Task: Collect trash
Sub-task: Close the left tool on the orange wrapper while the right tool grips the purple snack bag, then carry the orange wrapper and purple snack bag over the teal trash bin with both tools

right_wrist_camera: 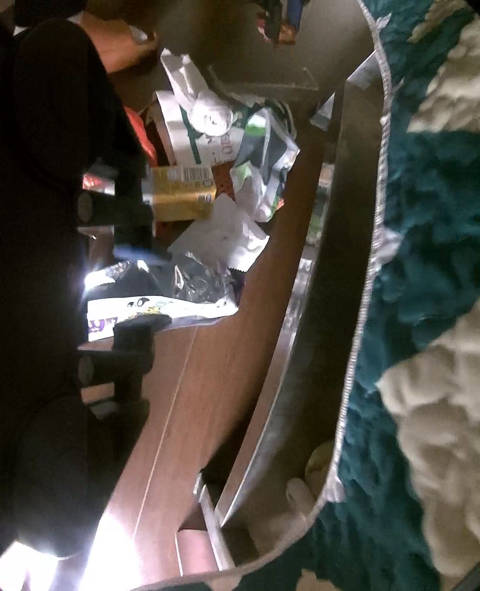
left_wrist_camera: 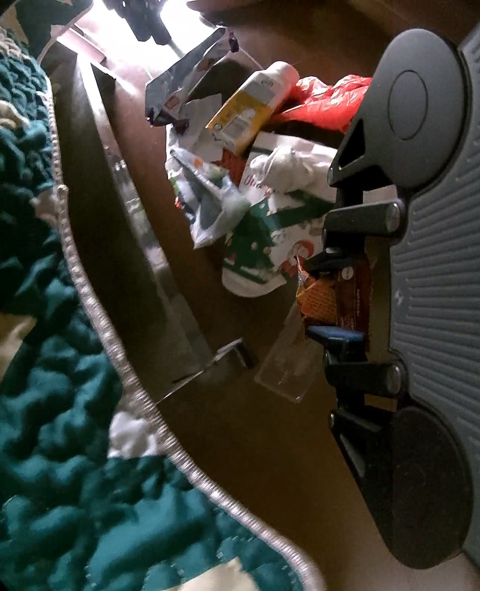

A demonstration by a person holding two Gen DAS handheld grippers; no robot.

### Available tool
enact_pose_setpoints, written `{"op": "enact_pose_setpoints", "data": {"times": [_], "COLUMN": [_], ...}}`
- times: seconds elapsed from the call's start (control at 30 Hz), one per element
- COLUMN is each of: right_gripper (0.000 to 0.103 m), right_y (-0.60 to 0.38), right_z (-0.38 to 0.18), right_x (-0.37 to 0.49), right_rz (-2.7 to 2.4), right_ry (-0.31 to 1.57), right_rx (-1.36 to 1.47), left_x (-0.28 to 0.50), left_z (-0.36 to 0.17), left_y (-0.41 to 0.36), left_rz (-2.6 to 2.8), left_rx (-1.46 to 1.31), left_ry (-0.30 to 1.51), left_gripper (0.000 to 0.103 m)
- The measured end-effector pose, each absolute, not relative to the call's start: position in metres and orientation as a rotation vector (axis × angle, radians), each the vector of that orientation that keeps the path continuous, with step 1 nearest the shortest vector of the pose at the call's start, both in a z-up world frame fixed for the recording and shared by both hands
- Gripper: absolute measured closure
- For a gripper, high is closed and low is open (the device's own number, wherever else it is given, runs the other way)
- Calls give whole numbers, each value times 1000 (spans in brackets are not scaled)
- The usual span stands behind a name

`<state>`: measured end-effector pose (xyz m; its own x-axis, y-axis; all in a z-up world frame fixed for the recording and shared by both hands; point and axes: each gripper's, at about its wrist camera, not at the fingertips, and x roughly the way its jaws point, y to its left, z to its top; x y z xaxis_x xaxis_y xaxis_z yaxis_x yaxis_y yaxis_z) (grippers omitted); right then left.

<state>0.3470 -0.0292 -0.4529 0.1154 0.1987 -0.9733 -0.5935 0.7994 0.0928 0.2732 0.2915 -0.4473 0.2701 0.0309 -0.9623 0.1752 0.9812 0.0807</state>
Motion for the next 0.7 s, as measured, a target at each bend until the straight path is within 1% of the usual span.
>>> {"op": "enact_pose_setpoints", "data": {"times": [0.23,0.37,0.43,0.5,0.6,0.7], "right_gripper": [67,72,82,102,103,103], "right_y": [-16,-2,-1,-2,-2,-5], "right_z": [-503,-529,-540,-548,-547,-534], "right_x": [364,372,379,386,386,379], "right_rz": [532,519,486,457,459,460], "right_ry": [1380,1381,1395,1419,1409,1373], "right_rx": [-398,-452,-453,-436,-434,-437], "left_x": [282,285,285,284,283,283], "left_z": [-460,-467,-469,-469,-469,-467], "left_y": [286,281,278,275,270,267], "left_rz": [-105,-119,-127,-135,-148,-157], "left_rx": [156,142,135,135,141,141], "left_ry": [1307,1308,1311,1311,1310,1307], "left_gripper": [73,73,73,73,73,73]}}
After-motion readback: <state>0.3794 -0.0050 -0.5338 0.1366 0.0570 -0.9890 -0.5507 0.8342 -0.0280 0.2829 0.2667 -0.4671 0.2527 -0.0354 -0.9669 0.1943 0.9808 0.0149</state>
